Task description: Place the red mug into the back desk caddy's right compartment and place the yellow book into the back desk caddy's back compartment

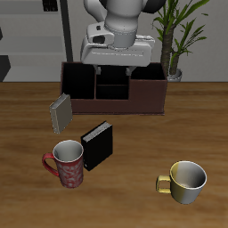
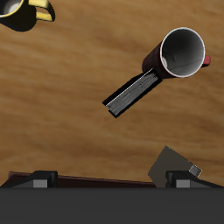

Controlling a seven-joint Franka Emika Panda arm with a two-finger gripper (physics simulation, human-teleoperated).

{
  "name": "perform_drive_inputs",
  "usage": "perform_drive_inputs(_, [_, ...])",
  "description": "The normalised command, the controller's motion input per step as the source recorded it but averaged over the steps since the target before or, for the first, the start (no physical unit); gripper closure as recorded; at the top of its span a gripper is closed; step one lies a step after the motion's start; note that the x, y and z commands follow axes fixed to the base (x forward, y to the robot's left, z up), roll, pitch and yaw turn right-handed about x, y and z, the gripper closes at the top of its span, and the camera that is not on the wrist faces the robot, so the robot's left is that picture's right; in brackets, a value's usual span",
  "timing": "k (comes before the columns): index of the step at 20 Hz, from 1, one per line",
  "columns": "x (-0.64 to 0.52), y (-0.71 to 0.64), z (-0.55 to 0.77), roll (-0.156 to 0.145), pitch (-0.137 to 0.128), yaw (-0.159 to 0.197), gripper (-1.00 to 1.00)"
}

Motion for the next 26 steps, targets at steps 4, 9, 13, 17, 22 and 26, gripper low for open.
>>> perform_drive_inputs(4, [0.34,-0.18,0.18,0.036,-0.064,0.07,-1.0])
perform_drive_inputs(9, [0.31,-0.11,0.02,0.07,0.001,-0.013,-1.0])
perform_drive_inputs(13, [0.23,-0.27,0.12,-0.048,-0.083,0.033,-1.0])
perform_drive_inputs(17, [0.25,-0.41,0.09,-0.062,-0.122,-0.103,-1.0])
perform_drive_inputs(22, [0.21,-0.24,-0.15,-0.009,-0.044,-0.063,-1.0])
perform_drive_inputs(26, [0.22,-0.11,-0.18,-0.001,-0.021,-0.065,-1.0])
